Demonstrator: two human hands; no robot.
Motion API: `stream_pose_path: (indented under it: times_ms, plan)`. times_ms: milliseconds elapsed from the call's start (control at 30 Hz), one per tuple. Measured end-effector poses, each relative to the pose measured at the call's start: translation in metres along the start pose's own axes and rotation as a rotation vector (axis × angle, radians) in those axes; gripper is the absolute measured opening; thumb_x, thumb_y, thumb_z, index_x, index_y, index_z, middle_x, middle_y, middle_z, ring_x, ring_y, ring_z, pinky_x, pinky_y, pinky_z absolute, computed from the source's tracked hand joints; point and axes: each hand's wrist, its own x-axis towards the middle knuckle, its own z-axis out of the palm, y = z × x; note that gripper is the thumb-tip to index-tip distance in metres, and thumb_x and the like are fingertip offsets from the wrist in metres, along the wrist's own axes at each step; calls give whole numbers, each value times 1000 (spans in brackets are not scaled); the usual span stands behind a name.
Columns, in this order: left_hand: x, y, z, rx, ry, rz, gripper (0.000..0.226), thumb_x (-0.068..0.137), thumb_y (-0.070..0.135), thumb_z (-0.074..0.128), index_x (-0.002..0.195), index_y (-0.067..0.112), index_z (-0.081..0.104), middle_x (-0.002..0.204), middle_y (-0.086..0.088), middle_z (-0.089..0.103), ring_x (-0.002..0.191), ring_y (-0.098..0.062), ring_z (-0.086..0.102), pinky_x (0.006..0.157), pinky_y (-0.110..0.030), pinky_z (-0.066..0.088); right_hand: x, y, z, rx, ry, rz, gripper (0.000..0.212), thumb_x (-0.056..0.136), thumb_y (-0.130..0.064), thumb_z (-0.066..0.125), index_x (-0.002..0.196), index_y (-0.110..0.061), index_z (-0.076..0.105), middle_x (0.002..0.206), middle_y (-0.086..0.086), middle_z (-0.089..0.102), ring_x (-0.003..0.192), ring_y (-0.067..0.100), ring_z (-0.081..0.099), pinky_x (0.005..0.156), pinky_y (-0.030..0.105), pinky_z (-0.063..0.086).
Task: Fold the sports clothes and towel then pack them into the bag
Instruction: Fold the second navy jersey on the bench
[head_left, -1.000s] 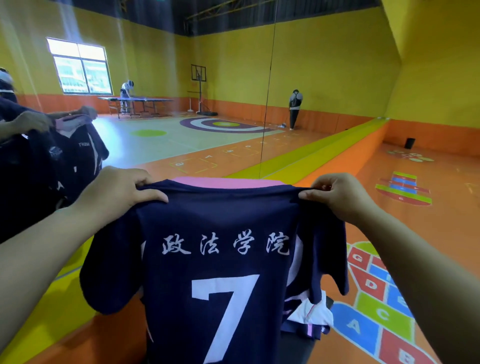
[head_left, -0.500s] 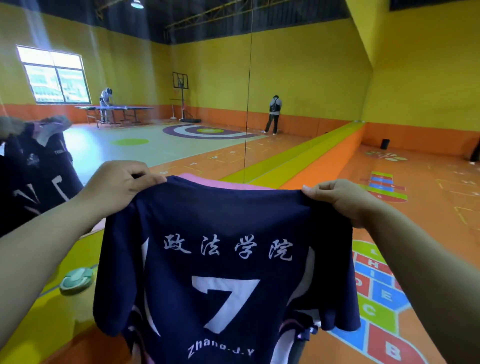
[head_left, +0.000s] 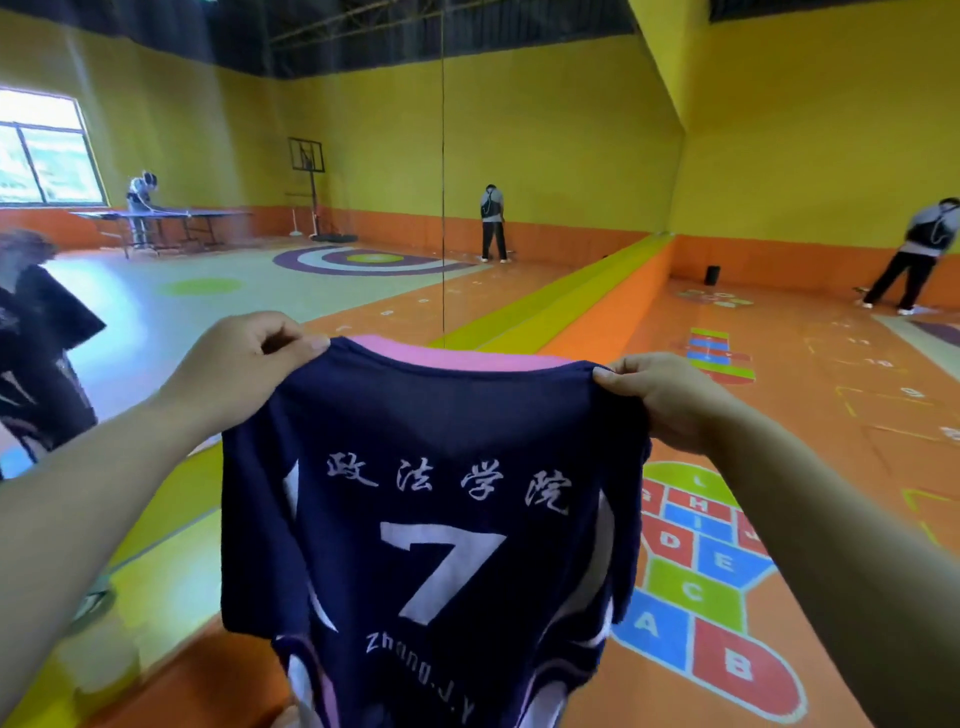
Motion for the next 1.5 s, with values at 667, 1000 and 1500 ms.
stream_pose_path:
  times_ms: [667, 1000, 1500]
  plan:
    - [31, 6, 80, -606, -193, -315, 8, 75, 13, 73, 70, 19, 73, 75, 2, 68, 72, -13, 58, 69, -22, 44, 42, 41, -54, 201, -45, 5, 22, 69, -28, 76, 72, -12, 61, 63, 7, 60, 47, 14, 56, 41, 20, 44]
    - [20, -12, 200, -273, -125, -603, 31, 77, 32, 74, 70, 2, 70, 71, -13, 66, 66, -22, 55, 61, -31, 38, 114, 130, -45, -153, 428, 216, 26, 75, -21, 73, 64, 0, 62, 56, 7, 51, 55, 22, 45, 53, 31, 35]
    - [1, 42, 304, -399, 72, -635, 17, 82, 32, 69, 67, 24, 69, 53, 5, 51, 50, -12, 45, 54, -31, 35, 126, 150, 4, 3, 322, 70, 20, 81, -27, 70, 67, -13, 66, 59, -6, 60, 54, 6, 49, 53, 23, 39]
